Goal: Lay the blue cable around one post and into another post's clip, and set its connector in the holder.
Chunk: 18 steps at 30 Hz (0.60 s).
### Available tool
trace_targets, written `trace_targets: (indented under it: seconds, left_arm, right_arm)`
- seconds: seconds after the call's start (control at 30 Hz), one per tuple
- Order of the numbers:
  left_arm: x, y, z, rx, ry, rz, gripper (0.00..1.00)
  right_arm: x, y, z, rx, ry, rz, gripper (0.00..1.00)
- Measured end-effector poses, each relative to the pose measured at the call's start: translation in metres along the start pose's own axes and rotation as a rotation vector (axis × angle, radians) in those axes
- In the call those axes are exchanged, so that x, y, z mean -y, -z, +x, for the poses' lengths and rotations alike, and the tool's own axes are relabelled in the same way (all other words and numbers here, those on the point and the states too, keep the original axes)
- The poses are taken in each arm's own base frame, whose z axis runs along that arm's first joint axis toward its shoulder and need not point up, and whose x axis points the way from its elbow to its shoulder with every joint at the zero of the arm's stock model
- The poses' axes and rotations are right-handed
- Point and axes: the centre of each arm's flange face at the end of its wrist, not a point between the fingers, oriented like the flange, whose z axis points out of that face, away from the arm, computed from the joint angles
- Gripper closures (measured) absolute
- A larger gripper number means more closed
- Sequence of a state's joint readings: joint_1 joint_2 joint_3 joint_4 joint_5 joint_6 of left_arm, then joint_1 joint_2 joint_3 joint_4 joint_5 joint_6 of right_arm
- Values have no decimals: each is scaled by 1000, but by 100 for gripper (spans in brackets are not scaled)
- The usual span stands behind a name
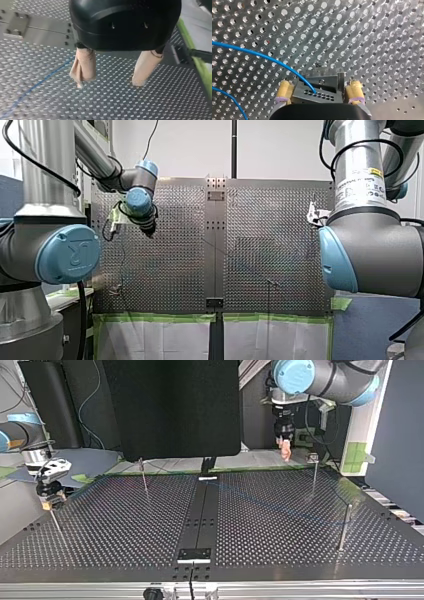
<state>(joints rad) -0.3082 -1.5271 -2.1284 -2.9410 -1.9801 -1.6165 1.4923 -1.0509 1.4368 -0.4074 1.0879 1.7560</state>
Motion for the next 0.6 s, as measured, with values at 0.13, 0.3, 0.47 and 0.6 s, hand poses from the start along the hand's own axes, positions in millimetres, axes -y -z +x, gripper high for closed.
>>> trace_targets:
  seconds: [0.13, 0.3, 0.47, 0.6]
  left_arm:
    - [7, 4, 25, -26, 7, -3, 0]
    - [14, 11, 55, -55, -12, -8, 0]
    - [19, 20, 82, -81, -42, -13, 0]
    - [22, 30, 109, -104, -74, -18, 0]
  right_arm:
    - [0, 0, 0, 0, 0, 0, 0]
    - [0, 0, 0, 0, 0, 0, 0]
    - [0, 0, 0, 0, 0, 0, 0]
    - [0, 0, 0, 0, 0, 0, 0]
